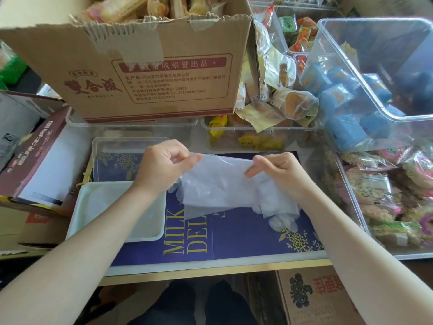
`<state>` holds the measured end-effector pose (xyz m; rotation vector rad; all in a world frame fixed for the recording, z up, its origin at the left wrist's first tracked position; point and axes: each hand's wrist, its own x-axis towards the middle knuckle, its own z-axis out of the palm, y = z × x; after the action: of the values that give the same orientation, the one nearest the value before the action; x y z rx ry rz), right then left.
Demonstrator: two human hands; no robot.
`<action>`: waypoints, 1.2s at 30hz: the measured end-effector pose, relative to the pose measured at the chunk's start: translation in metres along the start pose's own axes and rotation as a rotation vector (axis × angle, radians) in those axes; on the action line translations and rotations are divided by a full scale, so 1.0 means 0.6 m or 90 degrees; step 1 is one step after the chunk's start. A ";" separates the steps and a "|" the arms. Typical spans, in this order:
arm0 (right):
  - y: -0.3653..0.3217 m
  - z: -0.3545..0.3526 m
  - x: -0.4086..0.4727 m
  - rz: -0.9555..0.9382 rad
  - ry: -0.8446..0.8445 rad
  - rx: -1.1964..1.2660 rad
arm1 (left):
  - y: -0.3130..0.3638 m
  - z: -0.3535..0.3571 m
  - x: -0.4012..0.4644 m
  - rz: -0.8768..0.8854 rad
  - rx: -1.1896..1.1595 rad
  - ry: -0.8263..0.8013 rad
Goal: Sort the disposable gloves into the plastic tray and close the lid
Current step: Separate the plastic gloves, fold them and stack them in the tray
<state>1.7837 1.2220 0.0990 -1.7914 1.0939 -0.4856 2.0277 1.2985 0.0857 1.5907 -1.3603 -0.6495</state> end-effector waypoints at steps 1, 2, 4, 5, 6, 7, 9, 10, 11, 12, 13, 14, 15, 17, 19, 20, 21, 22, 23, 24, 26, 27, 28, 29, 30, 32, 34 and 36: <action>0.000 0.007 0.001 -0.012 0.027 -0.024 | 0.000 0.004 -0.001 0.006 0.020 0.023; -0.002 0.013 0.003 -0.024 0.047 -0.030 | 0.002 0.008 -0.003 0.004 0.033 0.048; -0.003 0.021 0.005 -0.031 0.071 -0.025 | 0.008 0.015 -0.006 -0.028 0.028 0.090; -0.003 0.024 0.004 -0.026 0.083 -0.013 | 0.012 0.018 -0.007 -0.046 0.012 0.099; -0.002 0.026 0.004 -0.015 0.096 0.009 | 0.014 0.021 -0.007 -0.062 -0.006 0.102; -0.002 0.029 0.003 -0.001 0.107 0.041 | 0.016 0.023 -0.008 -0.076 -0.021 0.104; -0.003 0.032 0.003 0.037 0.121 0.100 | 0.019 0.023 -0.009 -0.093 -0.042 0.114; -0.004 0.032 0.004 0.057 0.119 0.107 | 0.021 0.021 -0.009 -0.096 -0.053 0.116; -0.004 0.031 0.005 0.075 0.109 0.096 | 0.023 0.018 -0.009 -0.094 -0.059 0.112; -0.001 0.030 0.008 0.087 0.096 0.054 | 0.023 0.013 -0.009 -0.088 -0.059 0.100; 0.002 0.029 0.011 0.091 0.086 -0.023 | 0.023 0.009 -0.010 -0.080 -0.050 0.081; 0.004 0.030 0.012 0.085 0.077 -0.117 | 0.024 0.004 -0.011 -0.069 -0.032 0.059; 0.003 0.033 0.014 0.062 0.066 -0.192 | 0.025 0.000 -0.011 -0.055 -0.009 0.035; -0.009 0.042 0.019 -0.025 0.038 -0.230 | 0.029 -0.003 -0.014 -0.019 0.032 -0.018; -0.027 0.055 0.026 -0.074 -0.031 -0.201 | 0.037 -0.002 -0.016 0.016 0.059 -0.062; -0.037 0.062 0.029 -0.073 -0.073 -0.177 | 0.040 -0.003 -0.017 0.029 0.066 -0.075; -0.046 0.069 0.031 -0.062 -0.107 -0.147 | 0.041 -0.005 -0.017 0.037 0.067 -0.081; -0.052 0.077 0.032 -0.043 -0.127 -0.123 | 0.041 -0.009 -0.017 0.042 0.064 -0.082; -0.056 0.083 0.034 -0.021 -0.135 -0.105 | 0.039 -0.013 -0.017 0.041 0.057 -0.083; -0.059 0.088 0.035 -0.007 -0.139 -0.095 | 0.034 -0.018 -0.017 0.032 0.045 -0.084; -0.064 0.097 0.037 0.001 -0.144 -0.098 | 0.025 -0.028 -0.020 0.014 0.008 -0.079; -0.065 0.101 0.037 0.001 -0.139 -0.110 | 0.019 -0.032 -0.023 0.021 0.002 -0.062; -0.066 0.106 0.038 0.002 -0.130 -0.133 | 0.010 -0.035 -0.026 0.047 0.024 -0.025; -0.066 0.109 0.039 0.006 -0.117 -0.160 | 0.000 -0.037 -0.028 0.093 0.078 0.027; -0.066 0.114 0.041 0.008 -0.104 -0.179 | -0.009 -0.039 -0.032 0.149 0.152 0.077; -0.069 0.126 0.042 0.008 -0.083 -0.189 | -0.026 -0.035 -0.042 0.228 0.249 0.093; -0.076 0.137 0.044 0.003 -0.087 -0.198 | -0.040 -0.024 -0.054 0.252 0.254 0.019; -0.083 0.148 0.046 -0.025 -0.117 -0.217 | -0.042 -0.017 -0.062 0.177 0.172 -0.064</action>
<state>1.8848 1.2524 0.0970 -2.1101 1.0602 -0.1556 2.0390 1.3363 0.0617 1.5509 -1.7664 -0.3932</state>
